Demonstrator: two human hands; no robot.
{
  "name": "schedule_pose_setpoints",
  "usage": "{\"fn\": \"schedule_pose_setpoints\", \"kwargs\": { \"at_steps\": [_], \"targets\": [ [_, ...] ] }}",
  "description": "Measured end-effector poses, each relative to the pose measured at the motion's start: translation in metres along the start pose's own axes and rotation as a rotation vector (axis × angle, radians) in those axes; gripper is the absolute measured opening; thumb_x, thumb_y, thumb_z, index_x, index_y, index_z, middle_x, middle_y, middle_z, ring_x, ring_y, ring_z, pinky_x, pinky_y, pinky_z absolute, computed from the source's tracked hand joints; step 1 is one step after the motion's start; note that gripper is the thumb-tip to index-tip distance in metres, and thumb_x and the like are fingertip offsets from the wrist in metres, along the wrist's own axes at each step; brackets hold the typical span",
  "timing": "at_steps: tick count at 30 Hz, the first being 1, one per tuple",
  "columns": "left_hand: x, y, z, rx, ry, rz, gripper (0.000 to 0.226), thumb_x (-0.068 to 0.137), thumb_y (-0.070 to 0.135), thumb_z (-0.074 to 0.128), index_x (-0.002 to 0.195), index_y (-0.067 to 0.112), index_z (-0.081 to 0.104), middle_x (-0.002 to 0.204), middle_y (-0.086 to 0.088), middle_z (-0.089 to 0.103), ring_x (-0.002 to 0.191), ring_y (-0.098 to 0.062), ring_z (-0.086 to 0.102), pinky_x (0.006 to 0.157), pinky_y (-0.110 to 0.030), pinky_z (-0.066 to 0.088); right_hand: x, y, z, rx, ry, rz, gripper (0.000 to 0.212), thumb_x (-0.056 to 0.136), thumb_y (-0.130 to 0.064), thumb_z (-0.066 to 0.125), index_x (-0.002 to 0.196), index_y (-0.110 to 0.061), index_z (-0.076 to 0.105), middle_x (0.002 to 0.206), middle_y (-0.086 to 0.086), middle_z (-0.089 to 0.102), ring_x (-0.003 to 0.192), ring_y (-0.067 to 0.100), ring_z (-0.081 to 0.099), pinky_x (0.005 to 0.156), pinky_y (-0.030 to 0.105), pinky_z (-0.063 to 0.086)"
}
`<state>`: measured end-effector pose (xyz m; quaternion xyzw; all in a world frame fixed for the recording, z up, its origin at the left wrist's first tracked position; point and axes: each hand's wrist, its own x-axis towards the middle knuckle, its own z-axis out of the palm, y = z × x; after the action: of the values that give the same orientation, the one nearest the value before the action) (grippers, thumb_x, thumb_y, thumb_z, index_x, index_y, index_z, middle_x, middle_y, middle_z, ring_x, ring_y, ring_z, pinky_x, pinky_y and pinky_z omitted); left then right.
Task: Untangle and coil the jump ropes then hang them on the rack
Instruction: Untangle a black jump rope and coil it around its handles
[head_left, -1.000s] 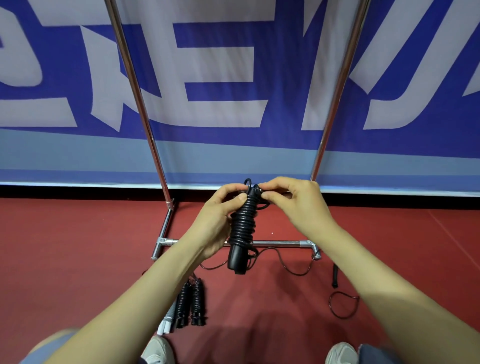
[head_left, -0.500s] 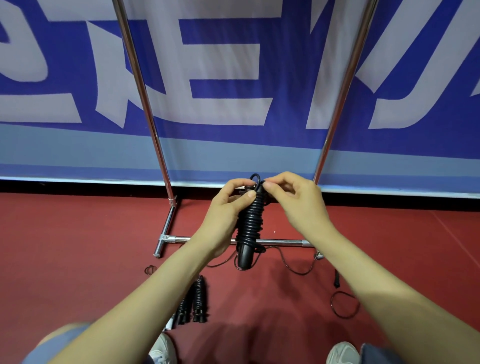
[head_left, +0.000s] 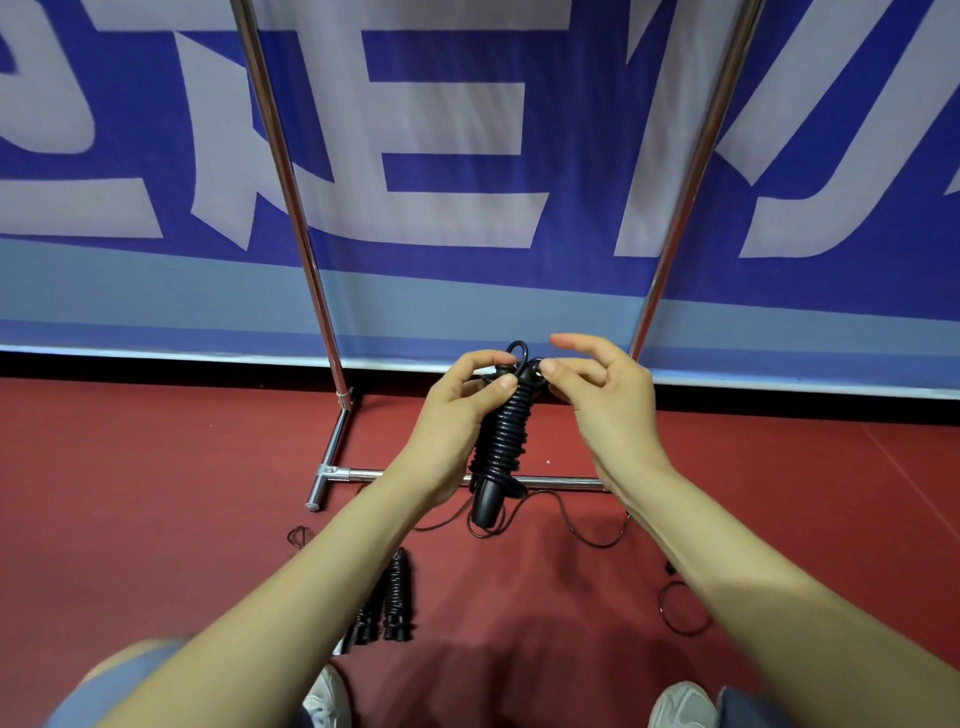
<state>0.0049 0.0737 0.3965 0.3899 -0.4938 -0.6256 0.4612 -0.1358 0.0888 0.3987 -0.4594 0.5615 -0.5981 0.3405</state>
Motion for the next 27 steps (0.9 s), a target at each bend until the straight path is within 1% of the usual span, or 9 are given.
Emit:
{"fn": "schedule_pose_setpoints", "kwargs": {
  "at_steps": [4, 6, 8, 11, 15, 19, 22, 25, 27],
  "targets": [
    [-0.002, 0.0, 0.002, -0.019, 0.005, 0.0, 0.017, 0.094, 0.007, 0.055, 0.107, 0.016, 0.062, 0.093, -0.012, 0.056, 0.063, -0.012, 0.059, 0.055, -0.031, 0.054, 0.0, 0.001, 0.003, 0.036, -0.012, -0.009, 0.023, 0.09, -0.004, 0.063, 0.091, -0.027, 0.068, 0.076, -0.001, 0.073, 0.082, 0.017, 0.07, 0.091, 0.046, 0.054],
    [-0.002, 0.001, 0.001, -0.02, 0.005, 0.003, 0.017, 0.094, 0.006, 0.055, 0.107, 0.015, 0.062, 0.091, -0.01, 0.056, 0.06, -0.011, 0.059, 0.053, -0.031, 0.054, 0.003, 0.0, 0.003, 0.02, -0.086, -0.015, 0.028, 0.092, 0.0, 0.057, 0.095, -0.027, 0.067, 0.073, -0.003, 0.068, 0.078, 0.012, 0.068, 0.09, 0.04, 0.055],
    [-0.002, 0.001, -0.002, -0.003, 0.009, 0.002, 0.018, 0.094, 0.005, 0.055, 0.107, 0.015, 0.062, 0.089, -0.008, 0.056, 0.06, -0.011, 0.059, 0.053, -0.03, 0.053, 0.008, -0.002, -0.002, -0.144, -0.205, -0.093, 0.035, 0.093, -0.002, 0.055, 0.097, -0.035, 0.066, 0.074, -0.007, 0.063, 0.073, 0.007, 0.065, 0.088, 0.034, 0.055],
    [-0.002, 0.002, -0.005, 0.027, 0.011, 0.0, 0.019, 0.094, 0.005, 0.056, 0.11, 0.013, 0.062, 0.087, -0.006, 0.059, 0.061, -0.012, 0.06, 0.055, -0.031, 0.054, 0.013, -0.009, -0.011, -0.304, -0.321, -0.148, 0.033, 0.091, -0.007, 0.063, 0.097, -0.039, 0.063, 0.081, -0.01, 0.065, 0.082, 0.009, 0.066, 0.086, 0.025, 0.051],
    [-0.001, 0.002, -0.004, 0.011, 0.003, -0.018, 0.019, 0.093, 0.005, 0.057, 0.109, 0.013, 0.063, 0.092, -0.012, 0.059, 0.062, -0.017, 0.059, 0.056, -0.033, 0.054, 0.017, -0.012, -0.017, -0.32, -0.352, -0.149, 0.023, 0.086, -0.006, 0.068, 0.087, -0.029, 0.064, 0.085, -0.008, 0.07, 0.083, 0.008, 0.068, 0.086, 0.026, 0.053],
    [0.0, -0.001, -0.002, 0.017, -0.014, -0.035, 0.018, 0.093, 0.005, 0.057, 0.107, 0.014, 0.064, 0.093, -0.012, 0.062, 0.063, -0.019, 0.061, 0.058, -0.034, 0.054, 0.019, -0.014, -0.019, -0.489, -0.361, -0.2, 0.016, 0.089, -0.009, 0.066, 0.087, -0.025, 0.065, 0.09, -0.006, 0.072, 0.087, 0.008, 0.068, 0.084, 0.019, 0.051],
    [0.001, -0.002, -0.003, 0.025, -0.052, -0.034, 0.018, 0.093, 0.007, 0.057, 0.104, 0.018, 0.066, 0.093, -0.01, 0.063, 0.065, -0.018, 0.061, 0.058, -0.034, 0.055, 0.016, -0.013, -0.021, -0.372, -0.356, -0.118, 0.018, 0.091, -0.008, 0.063, 0.084, -0.025, 0.062, 0.09, -0.003, 0.068, 0.082, 0.015, 0.068, 0.077, 0.029, 0.059],
    [0.002, -0.001, -0.005, 0.056, -0.13, -0.062, 0.022, 0.095, 0.008, 0.055, 0.109, 0.019, 0.066, 0.096, -0.008, 0.063, 0.071, -0.017, 0.061, 0.06, -0.033, 0.054, 0.011, -0.009, -0.019, -0.314, -0.302, -0.032, 0.016, 0.091, -0.011, 0.063, 0.083, -0.024, 0.06, 0.093, 0.0, 0.063, 0.08, 0.019, 0.07, 0.07, 0.043, 0.06],
    [0.003, 0.0, -0.006, 0.083, -0.166, -0.056, 0.023, 0.095, 0.007, 0.054, 0.108, 0.022, 0.066, 0.095, -0.006, 0.062, 0.073, -0.015, 0.061, 0.062, -0.033, 0.054, 0.011, -0.01, -0.019, -0.317, -0.249, -0.049, 0.016, 0.089, -0.011, 0.066, 0.08, -0.023, 0.06, 0.098, 0.0, 0.057, 0.08, 0.018, 0.069, 0.072, 0.039, 0.059]
  ]
}}
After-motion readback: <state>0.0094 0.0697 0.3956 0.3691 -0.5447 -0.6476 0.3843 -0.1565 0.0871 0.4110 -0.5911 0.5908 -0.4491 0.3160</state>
